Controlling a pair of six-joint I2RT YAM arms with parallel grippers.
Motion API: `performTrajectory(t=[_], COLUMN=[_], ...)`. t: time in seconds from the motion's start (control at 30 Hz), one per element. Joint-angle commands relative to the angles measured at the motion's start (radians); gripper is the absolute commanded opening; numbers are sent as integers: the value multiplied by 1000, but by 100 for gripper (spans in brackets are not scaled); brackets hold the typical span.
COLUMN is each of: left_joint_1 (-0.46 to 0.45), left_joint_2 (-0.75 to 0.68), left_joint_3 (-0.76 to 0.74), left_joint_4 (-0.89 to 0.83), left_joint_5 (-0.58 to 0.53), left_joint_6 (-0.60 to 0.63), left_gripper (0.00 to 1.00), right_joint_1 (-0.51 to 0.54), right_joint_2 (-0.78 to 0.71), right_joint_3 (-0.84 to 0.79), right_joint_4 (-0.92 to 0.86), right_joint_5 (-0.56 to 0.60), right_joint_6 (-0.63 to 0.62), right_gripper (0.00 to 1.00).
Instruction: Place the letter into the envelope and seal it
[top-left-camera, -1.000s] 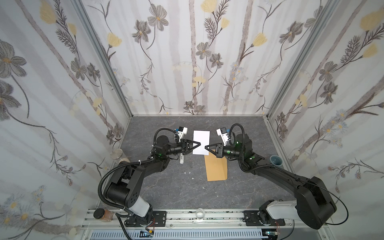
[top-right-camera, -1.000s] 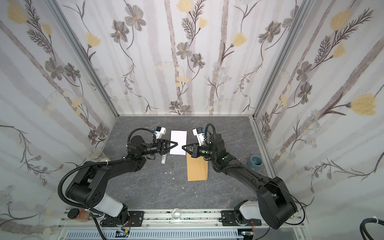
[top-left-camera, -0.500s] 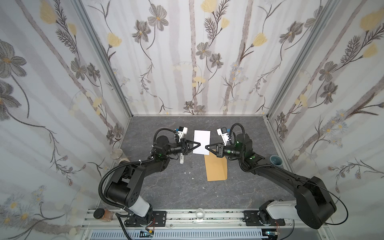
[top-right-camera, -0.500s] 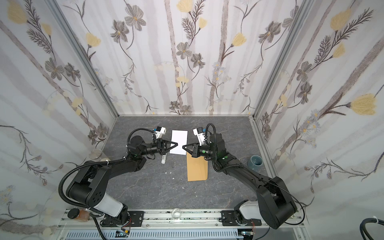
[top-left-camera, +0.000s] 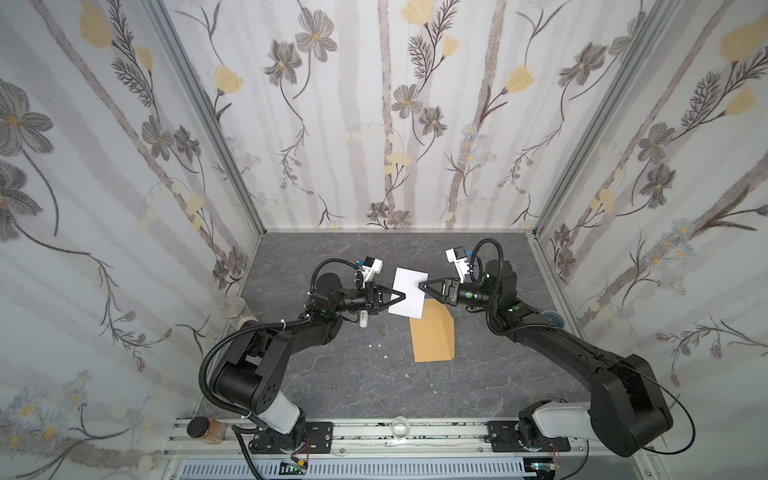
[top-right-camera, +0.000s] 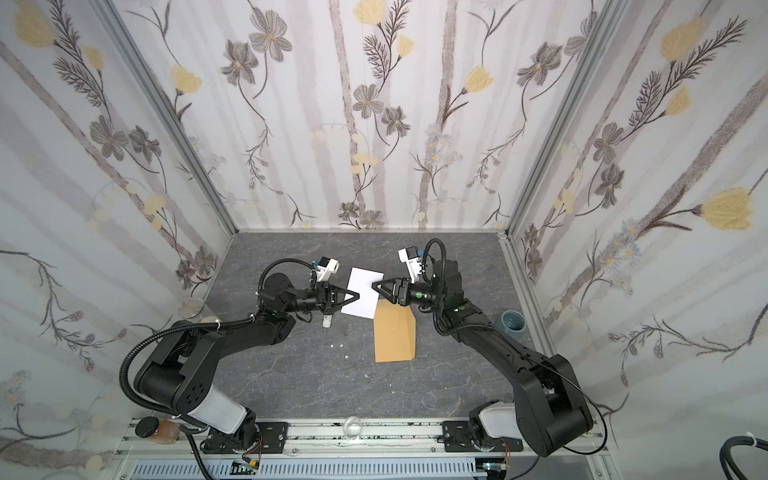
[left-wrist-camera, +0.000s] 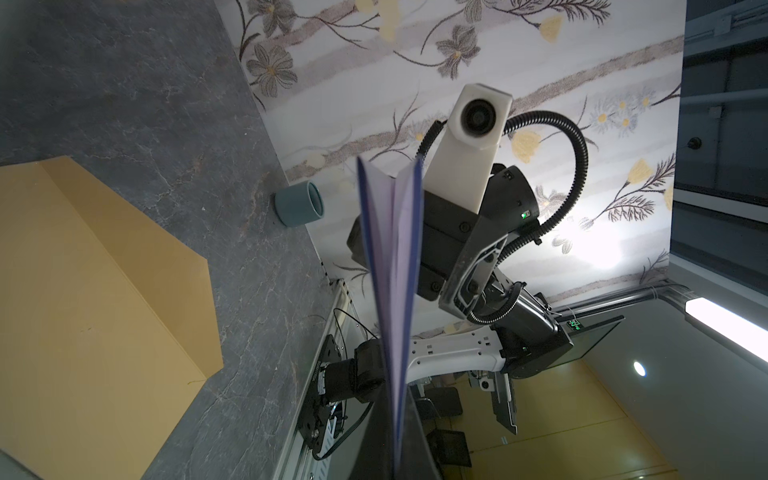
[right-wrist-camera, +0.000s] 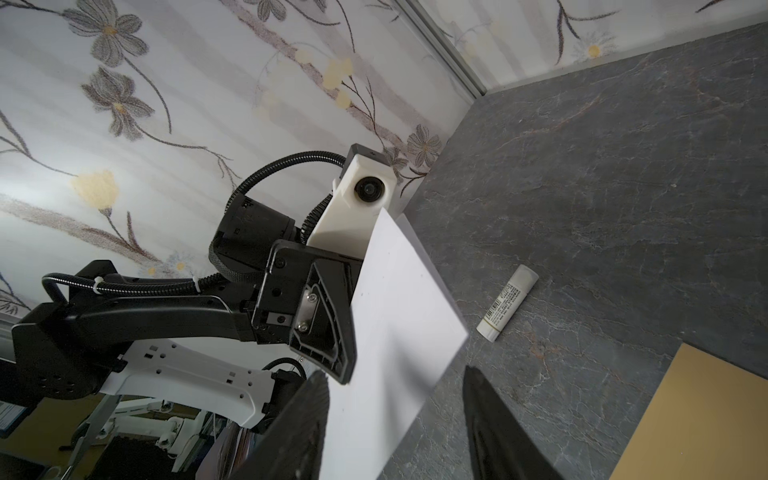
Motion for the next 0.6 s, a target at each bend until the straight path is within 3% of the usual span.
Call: performTrajectory(t=[0.0,0.1,0.27,0.57], left_joint_1=[-12,-23,-26,-27], left_joint_2=[3,2,9,23], left_joint_3=[-2,-1,11,40], left_joint_4=[46,46,46,46], left_joint_5=[53,66,65,71], left_joint_6=[-15,-13,-12,-19], left_gripper=[0,0,0,0], right_joint_1=[-12,-13,-12,-12], right_joint_2=[17,36,55,58], right_joint_3=[33,70,91,95], right_joint_4=[37,-5,-7,-11], right_joint_5=[-100,-129,-164,-176], right_joint_6=[-9,-37,-32,-32], right_gripper=[53,52,35,21])
